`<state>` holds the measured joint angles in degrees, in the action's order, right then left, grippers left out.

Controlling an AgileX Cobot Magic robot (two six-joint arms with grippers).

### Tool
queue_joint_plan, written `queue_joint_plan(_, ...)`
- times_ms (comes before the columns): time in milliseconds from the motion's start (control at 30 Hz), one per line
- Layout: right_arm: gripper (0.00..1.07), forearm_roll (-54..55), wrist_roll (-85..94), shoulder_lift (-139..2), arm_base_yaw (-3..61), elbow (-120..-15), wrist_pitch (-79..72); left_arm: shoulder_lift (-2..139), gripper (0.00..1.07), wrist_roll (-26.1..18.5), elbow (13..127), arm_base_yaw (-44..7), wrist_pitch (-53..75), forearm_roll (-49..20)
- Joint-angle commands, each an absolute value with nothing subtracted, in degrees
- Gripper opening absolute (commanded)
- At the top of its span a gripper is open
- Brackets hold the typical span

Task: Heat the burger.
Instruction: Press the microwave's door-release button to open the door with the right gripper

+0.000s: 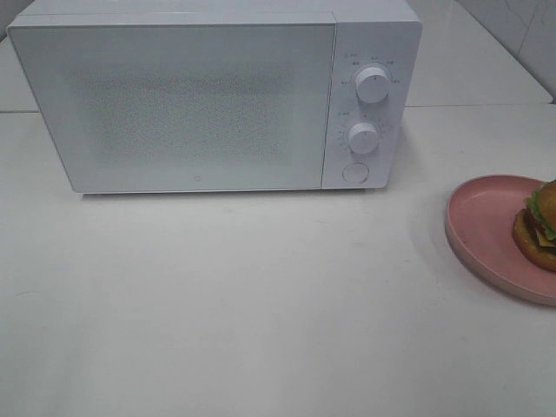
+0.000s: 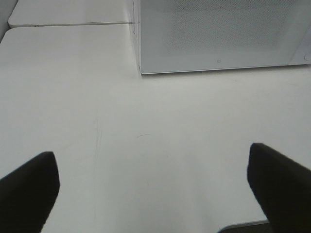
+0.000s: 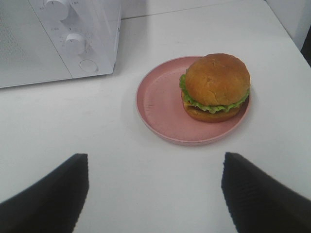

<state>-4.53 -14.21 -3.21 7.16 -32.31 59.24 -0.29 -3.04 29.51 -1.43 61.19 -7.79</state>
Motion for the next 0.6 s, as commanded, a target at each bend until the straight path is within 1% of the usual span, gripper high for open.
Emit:
queue_joint_plan(33, 0.75, -4.8, -13.9, -5.4, 6.8, -32.8, 58.1, -1.7, 0.98, -3.0, 29.5, -1.2, 61.1, -7.6)
queue_joint_plan(200, 0.75, -4.8, -13.9, -11.9, 6.8, -32.8, 56.3, -1.7, 0.98, -3.0, 29.5, -1.2, 61.1, -7.6)
queue_joint_plan(300, 0.75, -4.8, -13.9, -12.7, 6.8, -32.8, 55.8, -1.7, 0.98, -3.0, 29.5, -1.2, 61.1, -7.6)
queue_joint_plan(600, 0.75, -4.8, -13.9, -19.9, 6.8, -32.8, 48.2, -1.7, 0.98, -3.0, 29.5, -1.2, 61.1, -7.6)
